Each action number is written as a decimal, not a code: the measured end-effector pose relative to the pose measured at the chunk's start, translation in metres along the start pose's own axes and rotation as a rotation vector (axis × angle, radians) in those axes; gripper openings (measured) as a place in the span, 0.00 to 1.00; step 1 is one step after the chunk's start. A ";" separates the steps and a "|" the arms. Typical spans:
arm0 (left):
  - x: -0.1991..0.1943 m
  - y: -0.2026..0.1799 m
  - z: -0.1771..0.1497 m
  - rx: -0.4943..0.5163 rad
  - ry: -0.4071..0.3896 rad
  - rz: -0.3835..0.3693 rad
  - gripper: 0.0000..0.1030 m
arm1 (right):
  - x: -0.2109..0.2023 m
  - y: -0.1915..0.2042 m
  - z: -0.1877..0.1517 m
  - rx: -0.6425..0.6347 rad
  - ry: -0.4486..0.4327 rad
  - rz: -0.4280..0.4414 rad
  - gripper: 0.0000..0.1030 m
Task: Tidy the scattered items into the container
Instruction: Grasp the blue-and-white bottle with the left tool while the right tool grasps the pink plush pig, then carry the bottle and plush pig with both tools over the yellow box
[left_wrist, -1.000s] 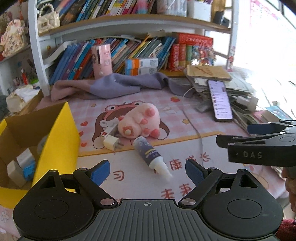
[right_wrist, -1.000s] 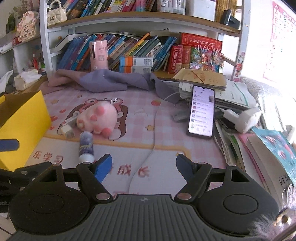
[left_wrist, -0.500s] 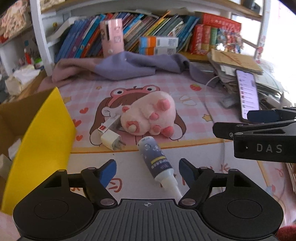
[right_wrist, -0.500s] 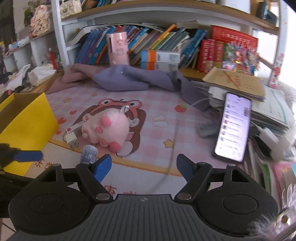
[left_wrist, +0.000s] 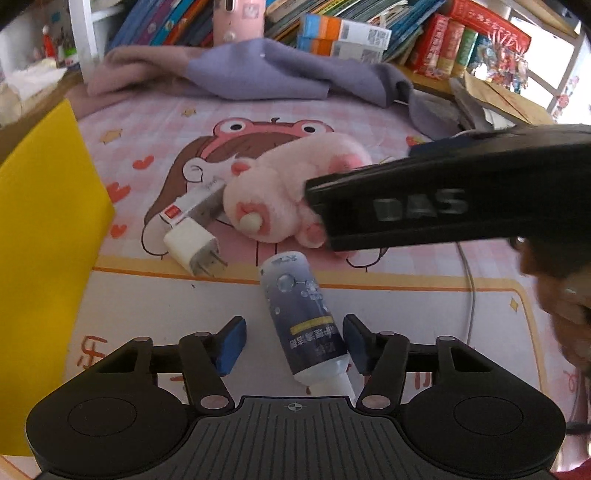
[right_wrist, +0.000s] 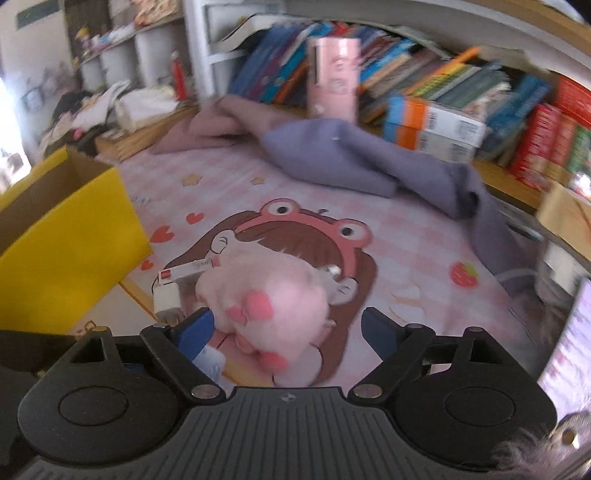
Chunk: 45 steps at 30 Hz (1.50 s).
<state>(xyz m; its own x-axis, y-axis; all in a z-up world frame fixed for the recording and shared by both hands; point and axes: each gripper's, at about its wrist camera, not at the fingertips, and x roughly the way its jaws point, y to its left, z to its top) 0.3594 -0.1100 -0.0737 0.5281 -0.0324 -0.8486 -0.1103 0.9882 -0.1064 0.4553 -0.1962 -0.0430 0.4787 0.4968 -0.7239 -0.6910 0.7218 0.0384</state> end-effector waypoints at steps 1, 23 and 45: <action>0.001 0.000 0.001 -0.003 0.001 0.001 0.49 | 0.007 0.001 0.002 -0.017 0.008 0.005 0.88; -0.007 0.003 0.009 0.063 -0.024 0.031 0.30 | 0.027 -0.023 0.005 0.037 0.002 0.041 0.70; 0.000 -0.002 -0.009 0.157 0.013 0.019 0.34 | -0.020 -0.010 -0.051 0.153 0.043 -0.049 0.71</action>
<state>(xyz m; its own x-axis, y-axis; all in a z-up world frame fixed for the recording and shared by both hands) 0.3519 -0.1138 -0.0780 0.5160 -0.0143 -0.8565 0.0130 0.9999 -0.0089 0.4247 -0.2377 -0.0636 0.4837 0.4405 -0.7563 -0.5753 0.8113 0.1046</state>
